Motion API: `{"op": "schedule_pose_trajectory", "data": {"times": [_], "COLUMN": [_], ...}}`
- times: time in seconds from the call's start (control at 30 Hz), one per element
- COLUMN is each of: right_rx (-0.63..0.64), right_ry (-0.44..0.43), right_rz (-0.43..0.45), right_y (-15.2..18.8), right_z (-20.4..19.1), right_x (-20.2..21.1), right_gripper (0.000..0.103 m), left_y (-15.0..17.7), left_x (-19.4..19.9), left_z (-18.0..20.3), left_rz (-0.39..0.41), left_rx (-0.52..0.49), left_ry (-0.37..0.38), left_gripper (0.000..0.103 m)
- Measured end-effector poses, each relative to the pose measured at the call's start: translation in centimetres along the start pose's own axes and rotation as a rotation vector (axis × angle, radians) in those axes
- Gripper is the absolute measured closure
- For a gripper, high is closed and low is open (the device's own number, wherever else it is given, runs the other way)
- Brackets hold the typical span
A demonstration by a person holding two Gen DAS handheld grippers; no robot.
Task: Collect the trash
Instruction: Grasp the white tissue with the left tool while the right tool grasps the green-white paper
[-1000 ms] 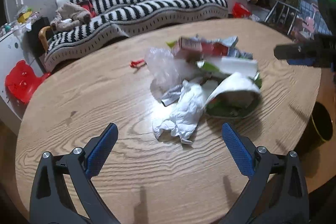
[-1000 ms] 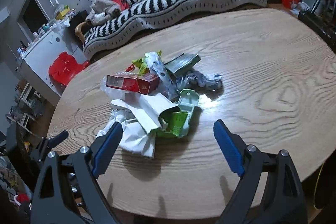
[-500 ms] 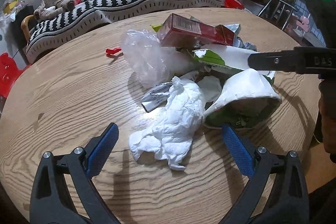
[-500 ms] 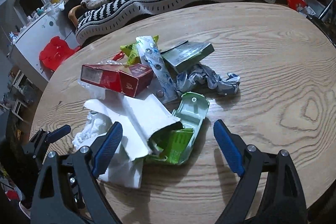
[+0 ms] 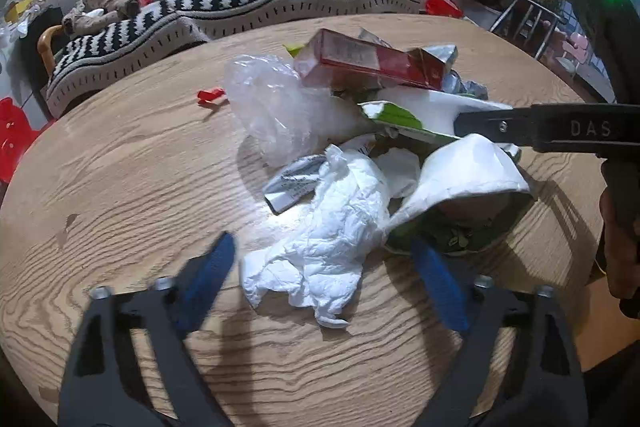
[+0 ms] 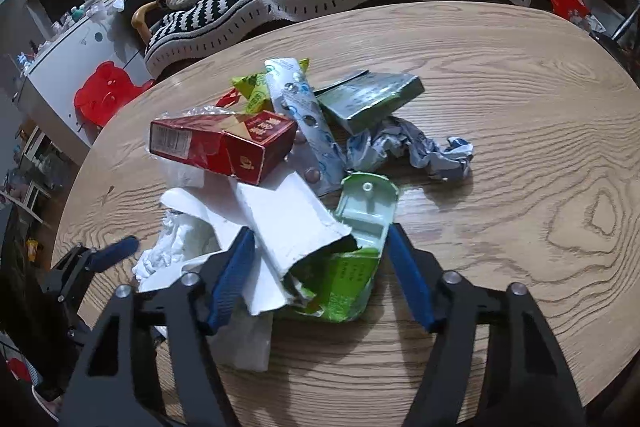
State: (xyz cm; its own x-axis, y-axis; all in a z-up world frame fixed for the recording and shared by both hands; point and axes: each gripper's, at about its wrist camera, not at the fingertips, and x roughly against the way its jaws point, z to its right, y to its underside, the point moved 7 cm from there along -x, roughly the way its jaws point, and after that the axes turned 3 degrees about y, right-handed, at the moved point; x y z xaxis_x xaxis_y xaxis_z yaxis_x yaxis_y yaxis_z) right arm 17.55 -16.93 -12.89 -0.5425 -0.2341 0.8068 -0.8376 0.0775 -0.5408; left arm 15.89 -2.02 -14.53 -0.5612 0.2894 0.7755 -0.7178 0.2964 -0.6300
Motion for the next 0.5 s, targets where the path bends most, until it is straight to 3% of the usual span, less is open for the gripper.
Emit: {"op": "schedule_pose_trajectory", "data": {"times": [0.03, 0.1, 0.17, 0.33, 0.5], "right_rx": [0.004, 0.006, 0.002, -0.018, -0.032], "right_ry": [0.001, -0.013, -0.025, -0.061, -0.103], "right_rz": [0.002, 0.007, 0.022, 0.08, 0.134], "right_y": [0.0, -0.1, -0.2, -1.1, -1.7], "right_z": [-0.1, -0.3, -0.4, -0.6, -0.9], "right_x": [0.1, 0.3, 0.8, 3.0, 5.8], "right_gripper": [0.046, 0.051, 0.056, 0.074, 0.078], "left_y": [0.1, 0.3, 0.2, -0.7, -1.5], "left_x": [-0.2, -0.3, -0.1, 1.6, 3.9], "left_z": [0.1, 0.1, -0.2, -1.2, -2.1], "left_rz": [-0.02, -0.043, -0.049, -0.019, 0.026], "left_rx": [-0.003, -0.003, 0.002, 0.04, 0.094], "left_ry": [0.0, -0.01, -0.024, -0.053, -0.062], "left_gripper": [0.041, 0.068, 0.08, 0.088, 0.091]}}
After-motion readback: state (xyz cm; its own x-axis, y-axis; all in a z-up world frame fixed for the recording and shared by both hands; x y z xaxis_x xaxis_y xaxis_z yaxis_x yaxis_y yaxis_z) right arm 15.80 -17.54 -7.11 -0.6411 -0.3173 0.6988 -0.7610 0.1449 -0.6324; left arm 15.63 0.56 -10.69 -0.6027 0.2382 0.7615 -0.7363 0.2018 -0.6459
